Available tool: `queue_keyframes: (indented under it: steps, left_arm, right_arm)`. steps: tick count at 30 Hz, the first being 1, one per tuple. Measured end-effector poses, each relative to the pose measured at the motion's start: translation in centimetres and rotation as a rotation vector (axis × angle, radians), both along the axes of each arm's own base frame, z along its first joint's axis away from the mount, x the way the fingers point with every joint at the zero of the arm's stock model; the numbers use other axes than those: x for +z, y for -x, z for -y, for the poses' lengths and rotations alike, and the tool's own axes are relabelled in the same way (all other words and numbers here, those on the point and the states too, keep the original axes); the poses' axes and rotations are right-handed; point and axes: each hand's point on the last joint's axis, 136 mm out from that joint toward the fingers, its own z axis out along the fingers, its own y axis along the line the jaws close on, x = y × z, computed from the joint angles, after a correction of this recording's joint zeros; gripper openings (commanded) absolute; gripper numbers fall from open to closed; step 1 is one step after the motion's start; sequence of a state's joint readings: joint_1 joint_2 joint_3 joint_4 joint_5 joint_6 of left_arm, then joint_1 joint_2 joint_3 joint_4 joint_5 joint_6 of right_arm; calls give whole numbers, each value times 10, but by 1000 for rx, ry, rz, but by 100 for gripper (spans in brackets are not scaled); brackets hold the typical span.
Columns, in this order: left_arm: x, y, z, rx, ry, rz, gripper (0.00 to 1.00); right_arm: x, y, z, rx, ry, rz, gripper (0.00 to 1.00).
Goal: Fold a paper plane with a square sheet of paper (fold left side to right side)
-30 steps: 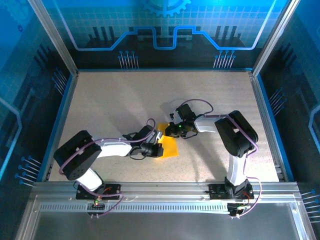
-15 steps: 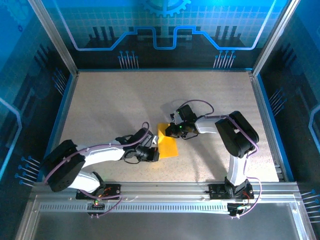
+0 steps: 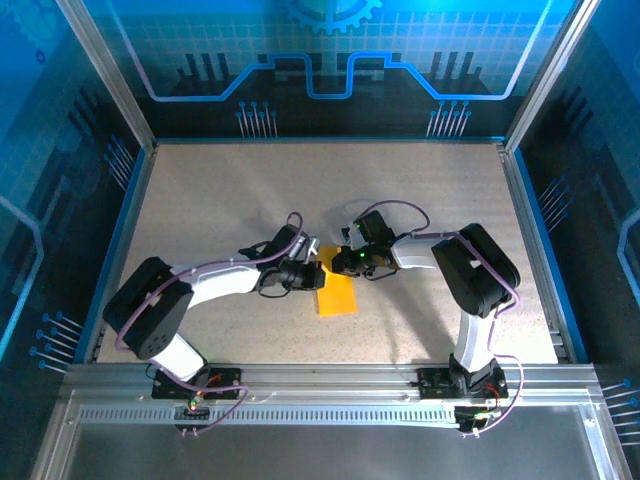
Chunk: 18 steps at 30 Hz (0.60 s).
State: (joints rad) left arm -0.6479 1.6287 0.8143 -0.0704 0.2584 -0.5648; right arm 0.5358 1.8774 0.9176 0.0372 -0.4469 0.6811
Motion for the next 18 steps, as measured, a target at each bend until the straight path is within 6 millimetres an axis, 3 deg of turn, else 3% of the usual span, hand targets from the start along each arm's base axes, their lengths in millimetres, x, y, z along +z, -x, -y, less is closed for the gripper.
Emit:
queue_keyframes:
  steps: [9, 18]
  left_arm:
    - [-31, 0, 1, -11, -53, -43, 0]
    - [-31, -2, 4, 8, -54, -37, 0]
  right_arm:
    - [0, 0, 0, 1, -2, 1, 0]
    - [5, 4, 2, -15, -6, -12, 0]
